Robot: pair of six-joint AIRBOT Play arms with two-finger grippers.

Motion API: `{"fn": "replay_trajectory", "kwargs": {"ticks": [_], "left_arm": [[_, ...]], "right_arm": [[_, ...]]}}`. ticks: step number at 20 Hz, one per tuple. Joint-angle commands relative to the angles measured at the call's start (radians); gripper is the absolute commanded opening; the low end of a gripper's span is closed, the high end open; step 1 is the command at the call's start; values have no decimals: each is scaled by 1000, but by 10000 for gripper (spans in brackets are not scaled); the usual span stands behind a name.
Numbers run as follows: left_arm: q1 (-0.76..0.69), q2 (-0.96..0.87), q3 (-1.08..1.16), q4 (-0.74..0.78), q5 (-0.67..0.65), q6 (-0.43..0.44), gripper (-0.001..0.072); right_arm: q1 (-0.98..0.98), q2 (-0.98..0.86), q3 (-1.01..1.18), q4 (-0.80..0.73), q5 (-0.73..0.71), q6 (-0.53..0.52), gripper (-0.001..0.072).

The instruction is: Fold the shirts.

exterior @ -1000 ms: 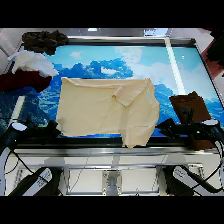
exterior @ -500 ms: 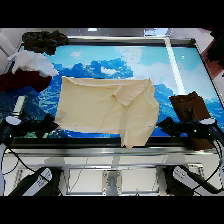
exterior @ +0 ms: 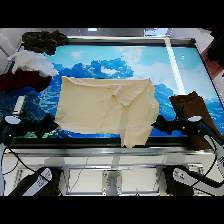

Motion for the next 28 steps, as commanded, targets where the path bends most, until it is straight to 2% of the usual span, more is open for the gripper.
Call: {"fn": "replay_trajectory", "kwargs": {"ticks": [1,3,5,7,10,12,13,16,17,19,20,23,24,26,28], "left_arm": [[1,2,25,-97,-14,118,10],[1,25,101,-192,-54,219,9],[1,83,224,-256,-89,275,9],[1,162,365,-254,-129,316,10],[1,291,562,-266,-161,326,10],[1,377,686,-265,-117,358,10],[1,412,741,-253,-84,367,10],[1,483,884,-152,43,361,9],[1,485,923,-122,90,334,9],[1,465,980,-86,161,304,8],[1,440,1003,-76,147,304,7],[-2,282,1019,-81,-39,280,7],[-12,204,1019,-87,-124,262,8],[-84,40,1019,-71,-226,259,7],[-196,-130,1019,41,-230,252,7]], "right_arm": [[1,-11,21,149,59,-130,26],[-33,10,84,225,212,-218,24],[-92,81,172,244,345,-217,24],[-183,206,280,245,486,-199,24],[-333,434,446,244,632,-170,24],[-409,590,560,240,632,-145,24],[-430,663,613,239,585,-136,24],[-465,801,768,204,331,-114,24],[-466,808,832,197,275,-102,24],[-466,766,940,211,223,-102,23],[-466,717,986,245,217,-102,23],[-453,514,1035,405,262,-103,23],[-420,441,1034,390,297,-101,23],[-265,281,1010,240,357,-89,24],[-60,132,949,-2,312,-61,24]]}}
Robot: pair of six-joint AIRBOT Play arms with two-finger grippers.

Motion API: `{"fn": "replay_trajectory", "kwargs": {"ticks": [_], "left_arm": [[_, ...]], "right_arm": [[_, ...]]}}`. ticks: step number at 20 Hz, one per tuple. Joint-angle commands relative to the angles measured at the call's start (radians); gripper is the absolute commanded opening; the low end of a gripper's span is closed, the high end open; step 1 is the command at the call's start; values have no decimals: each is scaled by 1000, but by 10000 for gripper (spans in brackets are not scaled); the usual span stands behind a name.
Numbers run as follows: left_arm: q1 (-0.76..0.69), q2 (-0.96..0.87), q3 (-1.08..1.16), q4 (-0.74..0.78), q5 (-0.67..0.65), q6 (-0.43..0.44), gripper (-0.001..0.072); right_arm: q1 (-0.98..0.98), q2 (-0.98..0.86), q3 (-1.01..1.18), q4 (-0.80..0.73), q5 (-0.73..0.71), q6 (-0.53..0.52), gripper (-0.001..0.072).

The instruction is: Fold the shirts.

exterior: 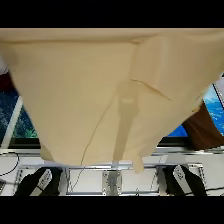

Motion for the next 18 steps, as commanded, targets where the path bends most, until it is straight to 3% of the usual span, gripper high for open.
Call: {"fn": "replay_trajectory", "kwargs": {"ticks": [1,4,8,12,16,18], "left_arm": [[-158,-286,9,197,-70,-49,7],[-259,-521,9,468,51,-251,8],[-273,-736,9,472,294,-406,8],[-269,-778,18,502,404,-421,8],[-246,-740,59,520,273,-410,8],[-240,-704,60,523,166,-336,8]], "right_arm": [[293,-270,-64,-354,-60,63,24],[445,-507,-90,-533,-248,157,24],[504,-752,-90,-462,-484,157,24],[484,-821,-89,-468,-589,157,24],[393,-783,5,-509,-365,156,23],[367,-727,19,-557,-263,151,23]]}}
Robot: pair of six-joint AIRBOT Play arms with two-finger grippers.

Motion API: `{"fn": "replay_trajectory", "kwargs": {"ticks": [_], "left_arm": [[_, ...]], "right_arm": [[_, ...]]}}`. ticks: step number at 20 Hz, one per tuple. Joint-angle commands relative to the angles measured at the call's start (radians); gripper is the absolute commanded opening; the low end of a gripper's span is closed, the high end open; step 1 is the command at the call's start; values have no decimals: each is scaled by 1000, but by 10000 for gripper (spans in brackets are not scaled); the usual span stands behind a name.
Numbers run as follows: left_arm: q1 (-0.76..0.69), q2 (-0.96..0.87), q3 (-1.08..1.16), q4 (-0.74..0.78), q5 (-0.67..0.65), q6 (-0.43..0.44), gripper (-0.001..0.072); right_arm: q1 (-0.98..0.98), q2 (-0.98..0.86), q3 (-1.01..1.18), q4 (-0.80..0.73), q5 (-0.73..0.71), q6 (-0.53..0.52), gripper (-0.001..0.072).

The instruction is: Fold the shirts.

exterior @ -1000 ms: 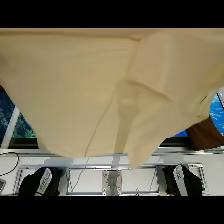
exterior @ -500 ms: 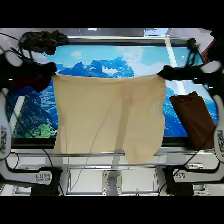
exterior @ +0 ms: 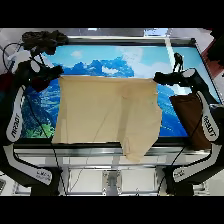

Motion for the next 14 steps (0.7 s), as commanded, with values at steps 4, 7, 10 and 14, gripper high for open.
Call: {"fn": "replay_trajectory", "kwargs": {"ticks": [4,7,10,14], "left_arm": [[7,58,4,-11,-313,152,8],[-5,58,-68,-76,-354,216,8],[-13,57,-179,-72,-311,237,8],[-12,57,-262,-37,-237,233,8]], "right_arm": [[-31,127,32,-159,320,-3,23],[4,127,-26,-171,412,-3,23],[52,127,-137,-227,433,0,23],[63,127,-248,-320,404,46,23]]}}
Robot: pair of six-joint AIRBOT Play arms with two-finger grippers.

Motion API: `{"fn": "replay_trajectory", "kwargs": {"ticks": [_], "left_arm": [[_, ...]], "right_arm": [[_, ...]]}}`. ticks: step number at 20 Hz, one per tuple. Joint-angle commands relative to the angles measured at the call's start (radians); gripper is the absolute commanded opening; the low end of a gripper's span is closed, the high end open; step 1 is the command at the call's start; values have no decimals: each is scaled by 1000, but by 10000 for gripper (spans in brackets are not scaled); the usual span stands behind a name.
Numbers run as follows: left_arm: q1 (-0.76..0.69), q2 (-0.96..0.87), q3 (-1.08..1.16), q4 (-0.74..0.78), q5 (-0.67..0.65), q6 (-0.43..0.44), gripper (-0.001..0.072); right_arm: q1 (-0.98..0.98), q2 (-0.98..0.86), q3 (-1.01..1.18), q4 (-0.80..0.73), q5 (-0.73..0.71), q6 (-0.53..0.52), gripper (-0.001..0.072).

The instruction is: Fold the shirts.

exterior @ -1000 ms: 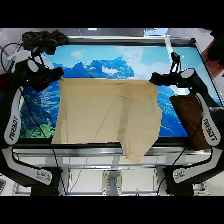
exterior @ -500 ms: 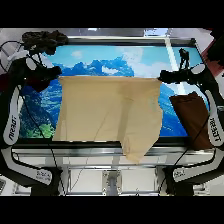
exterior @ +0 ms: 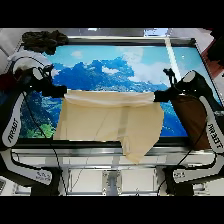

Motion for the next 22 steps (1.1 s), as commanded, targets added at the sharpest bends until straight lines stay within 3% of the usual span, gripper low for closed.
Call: {"fn": "replay_trajectory", "kwargs": {"ticks": [1,11,12,13,14,19,22], "left_arm": [[-2,1,-64,9,56,14,8],[-2,-17,-67,2,103,14,19],[-1,-18,-67,-6,88,18,149],[-1,-18,-66,-7,57,18,467],[2,-18,-59,-3,10,18,649],[45,101,-52,-4,-217,36,653],[57,281,-157,-5,-242,68,652]], "right_arm": [[13,2,-88,-83,-13,40,23],[14,-1,-177,-79,-153,62,50],[14,0,-176,-75,-151,61,147],[13,0,-168,-74,-124,61,298],[12,6,-155,-78,-88,62,322],[9,169,-90,-291,107,109,330],[-30,288,-122,-247,187,110,352]]}}
